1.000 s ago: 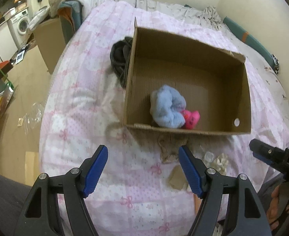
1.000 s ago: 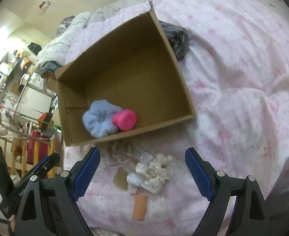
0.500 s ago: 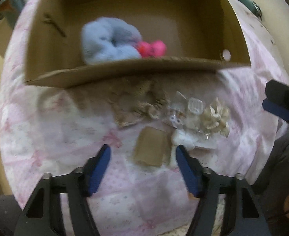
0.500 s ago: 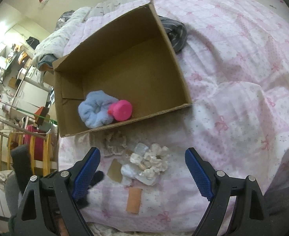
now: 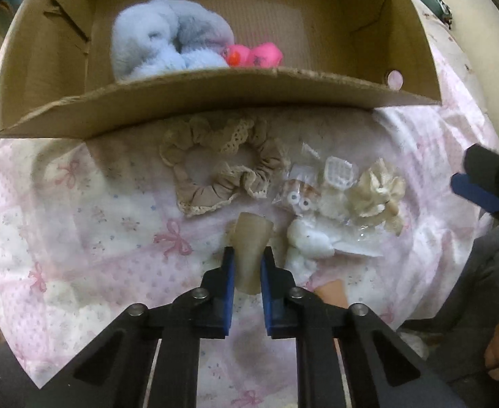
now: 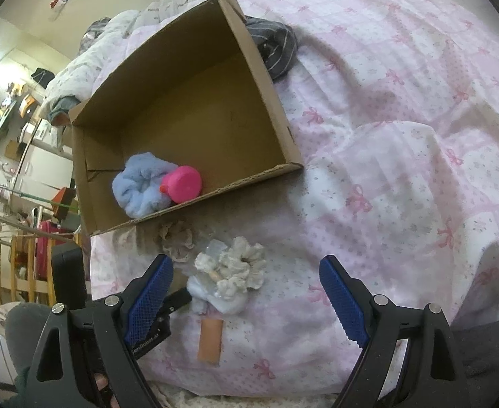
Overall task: Organize soft objects
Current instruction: 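Grasp the beige plastic piece with the left tool while the right tool grasps the cream bow, then carry the cream bow into the box with the right tool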
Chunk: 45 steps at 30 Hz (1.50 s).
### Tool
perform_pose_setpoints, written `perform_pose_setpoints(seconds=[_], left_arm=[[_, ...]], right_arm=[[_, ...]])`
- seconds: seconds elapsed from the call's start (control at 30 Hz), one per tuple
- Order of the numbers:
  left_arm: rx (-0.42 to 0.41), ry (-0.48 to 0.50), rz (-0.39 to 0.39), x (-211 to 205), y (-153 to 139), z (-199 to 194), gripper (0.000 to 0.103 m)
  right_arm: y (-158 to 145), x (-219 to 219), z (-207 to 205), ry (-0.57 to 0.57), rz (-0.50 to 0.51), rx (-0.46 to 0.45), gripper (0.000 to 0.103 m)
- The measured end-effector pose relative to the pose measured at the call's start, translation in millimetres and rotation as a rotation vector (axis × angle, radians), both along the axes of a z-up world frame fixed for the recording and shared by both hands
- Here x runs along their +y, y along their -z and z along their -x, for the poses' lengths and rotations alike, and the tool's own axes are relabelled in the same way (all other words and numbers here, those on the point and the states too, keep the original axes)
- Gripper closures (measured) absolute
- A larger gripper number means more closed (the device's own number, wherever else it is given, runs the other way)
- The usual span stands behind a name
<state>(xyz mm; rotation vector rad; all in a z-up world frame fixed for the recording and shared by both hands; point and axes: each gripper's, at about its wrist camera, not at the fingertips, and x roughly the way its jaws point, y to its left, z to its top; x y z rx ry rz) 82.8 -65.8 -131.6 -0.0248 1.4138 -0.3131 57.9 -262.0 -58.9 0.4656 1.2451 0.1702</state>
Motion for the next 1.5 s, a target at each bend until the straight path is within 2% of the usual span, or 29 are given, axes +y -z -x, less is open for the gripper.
perform_pose_setpoints(seconds=[0.27,0.43,0.6,0.67,0.77,0.8,0.93,0.97,1.0,1.03,1.07,1.1,1.23,1.5], left_arm=[[-0.043,-0.138,0.043,33,-34,12,0.091],[-0.093,-0.208,0.059,54,-52,17,0.091],[-0.115,-0.244,0.055,64,-58,18,0.091],[-0.112,-0.251,0.054,72,-62,19,0.091],[-0.104,-0.249,0.045,63,-53,18,0.091],[-0.103,-0.25,0.037,60,-50,19,0.091],[-0.1,-0.263,0.033,60,-49,17,0.091],[-0.102,-0.269,0.031,59,-48,16,0.091],[-0.103,-0.272,0.03,57,-46,16,0.091],[-0.098,-0.279,0.036,57,-44,16,0.091],[-0.088,-0.287,0.047,60,-44,16,0.091],[-0.079,-0.301,0.059,65,-44,15,0.091],[-0.09,-0.337,0.038,76,-47,18,0.091],[-0.126,-0.345,-0.003,84,-54,27,0.091]], right_arm=[[11,4,-6,0.002,-0.032,0.038,0.01],[33,8,-13,0.009,-0.096,0.125,0.01],[52,20,-19,-0.01,-0.082,0.195,0.01],[58,26,-20,-0.018,-0.107,0.218,0.01],[63,32,-22,-0.023,-0.093,0.233,0.01],[63,33,-23,-0.024,-0.07,0.23,0.012],[66,34,-23,-0.023,-0.057,0.238,0.04],[65,34,-23,-0.023,-0.058,0.238,0.056],[65,33,-23,-0.026,-0.055,0.237,0.068],[65,32,-22,-0.029,-0.048,0.229,0.07],[62,33,-21,-0.031,-0.045,0.211,0.08],[58,33,-21,-0.035,-0.04,0.194,0.083],[40,32,-17,-0.038,-0.043,0.123,0.084],[16,38,-7,-0.069,-0.088,0.051,0.084]])
